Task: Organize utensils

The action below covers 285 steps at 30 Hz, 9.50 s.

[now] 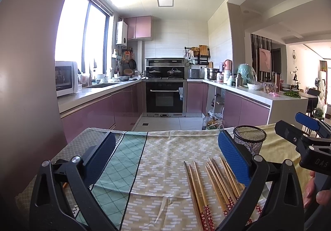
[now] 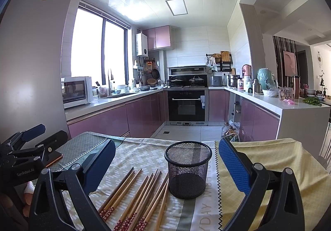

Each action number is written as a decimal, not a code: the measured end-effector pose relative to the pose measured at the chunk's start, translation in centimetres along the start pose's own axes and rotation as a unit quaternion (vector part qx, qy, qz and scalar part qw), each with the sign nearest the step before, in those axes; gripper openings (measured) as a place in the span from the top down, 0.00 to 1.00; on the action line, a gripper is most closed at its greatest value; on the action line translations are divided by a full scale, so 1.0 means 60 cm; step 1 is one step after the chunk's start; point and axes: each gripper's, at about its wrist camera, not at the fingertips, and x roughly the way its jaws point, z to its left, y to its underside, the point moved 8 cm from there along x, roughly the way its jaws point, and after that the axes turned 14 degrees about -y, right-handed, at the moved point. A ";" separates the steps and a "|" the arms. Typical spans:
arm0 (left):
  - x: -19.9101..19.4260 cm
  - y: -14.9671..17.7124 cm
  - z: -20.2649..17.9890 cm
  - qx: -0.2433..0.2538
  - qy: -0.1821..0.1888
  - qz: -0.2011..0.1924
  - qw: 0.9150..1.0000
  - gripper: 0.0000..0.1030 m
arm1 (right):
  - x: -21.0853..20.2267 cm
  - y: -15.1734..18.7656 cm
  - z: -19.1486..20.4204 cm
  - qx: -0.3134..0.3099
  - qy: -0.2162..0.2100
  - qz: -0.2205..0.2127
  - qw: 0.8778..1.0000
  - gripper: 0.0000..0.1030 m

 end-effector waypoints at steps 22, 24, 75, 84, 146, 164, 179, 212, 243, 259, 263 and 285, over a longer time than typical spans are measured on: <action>0.117 0.120 -0.055 0.126 0.043 0.183 0.974 0.12 | 0.079 0.165 -0.054 0.059 -0.030 0.247 0.967 0.22; 0.131 0.140 -0.062 0.136 0.050 0.205 0.968 0.18 | 0.089 0.182 -0.051 0.061 -0.032 0.270 0.960 0.30; 0.175 0.125 -0.127 0.092 0.183 0.307 0.929 0.93 | 0.096 0.143 -0.038 0.122 -0.124 0.268 0.948 0.94; 0.107 -0.001 -0.121 0.062 0.242 0.234 0.940 0.93 | 0.068 0.052 -0.041 0.108 -0.143 0.193 0.965 0.94; 0.210 0.009 -0.186 0.085 0.183 0.194 0.960 0.54 | 0.097 0.001 -0.102 0.081 -0.107 0.165 0.977 0.64; 0.184 0.186 -0.126 0.109 0.167 0.299 0.933 0.53 | 0.129 0.202 -0.024 0.124 -0.119 0.302 0.938 0.64; 0.174 0.221 -0.128 0.122 0.162 0.318 0.926 0.53 | 0.134 0.219 -0.010 0.096 -0.098 0.322 0.937 0.66; 0.205 0.234 -0.142 0.148 0.146 0.339 0.917 0.62 | 0.164 0.220 -0.019 0.055 -0.058 0.343 0.936 0.75; 0.189 0.199 -0.131 0.079 0.163 0.345 0.921 0.93 | 0.136 0.194 -0.029 0.148 -0.112 0.298 0.936 0.94; 0.123 0.088 -0.130 0.036 0.249 0.294 0.922 0.93 | 0.085 0.104 -0.024 0.153 -0.167 0.222 0.948 0.94; 0.107 0.053 -0.128 0.030 0.259 0.273 0.926 0.93 | 0.075 0.080 -0.032 0.153 -0.168 0.199 0.953 0.94; 0.116 -0.143 -0.214 0.003 0.301 0.163 0.940 0.93 | 0.050 -0.095 -0.113 0.101 -0.130 0.087 0.983 0.94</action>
